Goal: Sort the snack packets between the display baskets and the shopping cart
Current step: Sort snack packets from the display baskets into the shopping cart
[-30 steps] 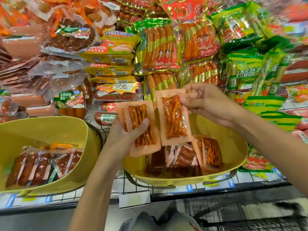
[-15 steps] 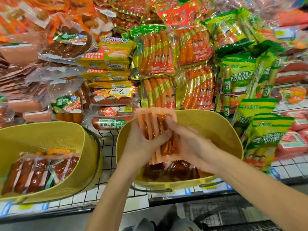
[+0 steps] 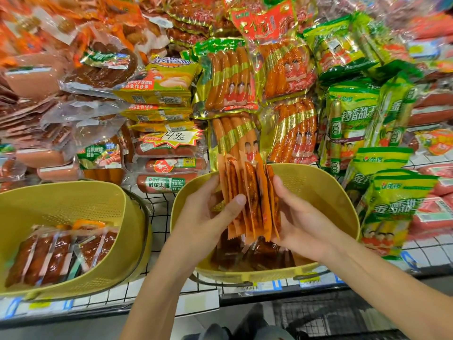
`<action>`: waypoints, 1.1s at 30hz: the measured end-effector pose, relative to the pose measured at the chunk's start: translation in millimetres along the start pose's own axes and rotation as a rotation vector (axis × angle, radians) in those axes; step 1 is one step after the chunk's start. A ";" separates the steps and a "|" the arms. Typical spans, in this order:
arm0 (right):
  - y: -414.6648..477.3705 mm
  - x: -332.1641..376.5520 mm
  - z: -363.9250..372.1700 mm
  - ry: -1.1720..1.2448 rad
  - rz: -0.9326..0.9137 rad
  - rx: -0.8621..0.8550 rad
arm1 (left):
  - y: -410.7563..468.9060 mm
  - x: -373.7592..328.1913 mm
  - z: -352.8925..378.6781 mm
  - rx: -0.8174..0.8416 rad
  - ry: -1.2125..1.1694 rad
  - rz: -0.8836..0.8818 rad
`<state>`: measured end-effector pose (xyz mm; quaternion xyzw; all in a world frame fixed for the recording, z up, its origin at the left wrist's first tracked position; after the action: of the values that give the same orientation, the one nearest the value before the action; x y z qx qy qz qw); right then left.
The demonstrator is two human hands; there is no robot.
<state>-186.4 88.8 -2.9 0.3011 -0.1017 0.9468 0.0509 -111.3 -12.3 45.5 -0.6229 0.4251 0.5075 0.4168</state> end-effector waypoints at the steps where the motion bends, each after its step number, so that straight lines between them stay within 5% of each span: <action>1: -0.5 0.2 -0.7 -0.006 -0.003 -0.011 | 0.5 0.6 -0.1 -0.013 0.014 -0.005; 11: -5.7 7.1 -7.0 -0.066 -0.039 -0.041 | 4.2 5.9 -13.0 -0.218 0.104 -0.016; 24: -46.9 26.0 -6.1 -0.247 -0.208 -0.306 | 9.7 22.3 -10.7 -0.171 -0.290 -0.047; 33: -159.1 -19.6 5.2 -0.373 -0.548 -0.830 | 8.1 14.8 73.4 0.334 -0.259 0.020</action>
<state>-142.5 242.0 15.6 0.4346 -0.3926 0.7093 0.3923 -137.6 53.5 20.2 -0.4705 0.4520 0.5101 0.5605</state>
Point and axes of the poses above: each hand's wrist, its own y-axis towards the middle knuckle, its own z-axis out of the palm, x = y × z, the point moved 6 cm from there along y, towards the middle knuckle, and after that the axes turned 4 degrees about x, right-handed, at the moved point
